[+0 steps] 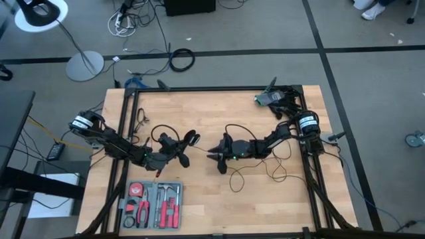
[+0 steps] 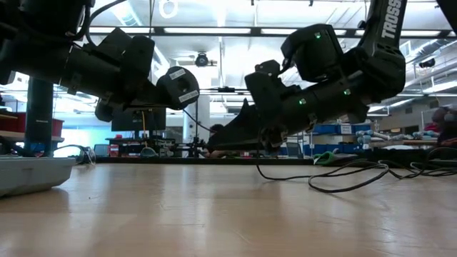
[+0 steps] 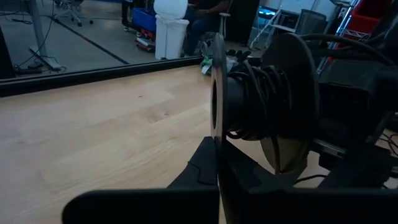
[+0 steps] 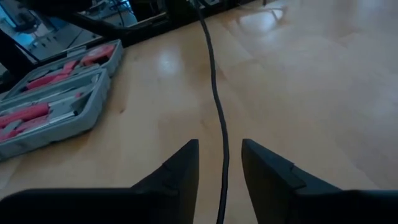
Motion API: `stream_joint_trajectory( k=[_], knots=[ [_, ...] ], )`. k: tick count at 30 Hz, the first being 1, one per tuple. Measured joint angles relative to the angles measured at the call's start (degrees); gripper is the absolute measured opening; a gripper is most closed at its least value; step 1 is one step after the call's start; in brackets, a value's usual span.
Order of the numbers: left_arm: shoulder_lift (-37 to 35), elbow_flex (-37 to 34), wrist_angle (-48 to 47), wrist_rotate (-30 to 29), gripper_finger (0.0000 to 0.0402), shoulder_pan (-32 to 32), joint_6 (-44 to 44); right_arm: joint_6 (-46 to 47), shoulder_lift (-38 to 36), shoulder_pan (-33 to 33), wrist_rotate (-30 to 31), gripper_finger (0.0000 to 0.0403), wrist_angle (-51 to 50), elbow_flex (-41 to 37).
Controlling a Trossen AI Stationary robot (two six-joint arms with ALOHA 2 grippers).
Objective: Coil cords
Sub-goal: Coil the black wire onto the spool
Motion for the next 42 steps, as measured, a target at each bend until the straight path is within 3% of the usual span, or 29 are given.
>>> stream_joint_trajectory(
  k=[16, 28, 35, 42],
  knots=[
    [0.0, 0.0, -0.02, 0.73, 0.0, 0.0, 0.17, -1.11, 0.0, -2.73, -0.09, 0.0121, 5.38, 0.02],
    [0.0, 0.0, -0.04, 0.92, 0.0, 0.0, 0.21, -0.85, 0.0, -1.45, -0.53, 0.0097, 0.56, 0.02],
    [0.0, 0.0, -0.07, 0.9, 0.0, 0.0, 0.21, -0.83, 0.0, -1.31, -7.72, 0.0083, -1.27, 0.02],
    [0.0, 0.0, -0.07, 0.9, 0.0, -0.02, 0.21, 1.32, 0.0, -1.31, -8.07, 0.0092, -3.76, 0.02]
  ],
)
